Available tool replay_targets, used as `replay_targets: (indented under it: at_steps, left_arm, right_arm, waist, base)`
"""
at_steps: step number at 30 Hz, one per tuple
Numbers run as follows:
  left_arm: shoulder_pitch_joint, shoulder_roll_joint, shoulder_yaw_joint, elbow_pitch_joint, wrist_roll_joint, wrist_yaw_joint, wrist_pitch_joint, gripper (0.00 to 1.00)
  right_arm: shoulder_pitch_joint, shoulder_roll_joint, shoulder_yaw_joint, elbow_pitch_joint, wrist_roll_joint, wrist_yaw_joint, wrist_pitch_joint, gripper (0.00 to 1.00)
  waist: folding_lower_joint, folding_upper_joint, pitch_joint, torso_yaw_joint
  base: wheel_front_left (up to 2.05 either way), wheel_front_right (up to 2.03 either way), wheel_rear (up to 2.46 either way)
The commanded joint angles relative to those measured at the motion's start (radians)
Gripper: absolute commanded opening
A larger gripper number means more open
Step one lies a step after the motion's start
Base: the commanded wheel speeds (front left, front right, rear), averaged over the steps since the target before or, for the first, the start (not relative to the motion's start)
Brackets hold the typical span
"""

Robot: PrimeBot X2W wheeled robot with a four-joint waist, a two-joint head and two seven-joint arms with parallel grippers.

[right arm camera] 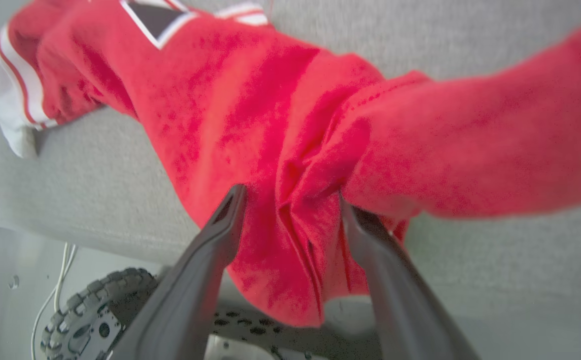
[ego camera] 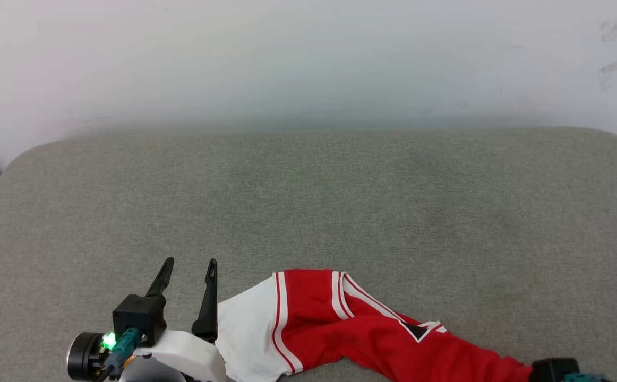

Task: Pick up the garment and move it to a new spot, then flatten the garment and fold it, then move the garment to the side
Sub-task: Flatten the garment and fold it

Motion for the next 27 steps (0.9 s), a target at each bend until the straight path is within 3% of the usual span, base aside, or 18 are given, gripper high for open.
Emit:
replay_targets:
  at_steps: [1,7,13,19,24,27]
  left_arm:
    - [0.006,0.005,-0.001,0.003,-0.001,-0.004,0.000,1.00]
    - [0.016,0.011,0.002,0.008,-0.007,-0.001,0.002,1.00]
    - [0.014,0.009,0.003,0.004,-0.009,0.006,-0.003,1.00]
    - [-0.013,0.008,-0.006,-0.002,0.000,0.000,-0.001,1.00]
    - [-0.047,0.000,-0.013,-0.004,0.009,-0.005,-0.009,1.00]
    - [-0.059,-0.004,-0.013,-0.001,0.009,-0.004,-0.016,1.00]
  right_arm:
    - [-0.030,0.007,-0.009,-0.012,0.004,0.000,-0.060,1.00]
    - [-0.086,0.019,-0.061,-0.061,0.004,0.000,-0.281,1.00]
    - [-0.165,-0.015,-0.103,-0.049,-0.016,0.000,-0.293,1.00]
    - [-0.294,-0.134,-0.045,0.020,0.017,0.000,-0.085,1.00]
    - [-0.381,-0.233,0.100,0.084,0.109,0.000,0.153,1.00]
    - [-0.403,-0.252,0.175,0.112,0.144,0.000,0.216,1.00]
  waist:
    - [0.0000,0.0000,-0.002,-0.001]
    - [0.0000,0.0000,-0.008,-0.005]
    - [0.0000,0.0000,-0.006,-0.008]
    - [0.0000,0.0000,0.020,0.010]
    - [0.0000,0.0000,0.072,0.047]
    - [0.0000,0.0000,0.093,0.057]
  base:
    - [0.00,0.00,0.00]
    - [0.00,0.00,0.00]
    - [0.00,0.00,0.00]
    - [0.00,0.00,0.00]
    - [0.00,0.00,0.00]
    - [0.00,0.00,0.00]
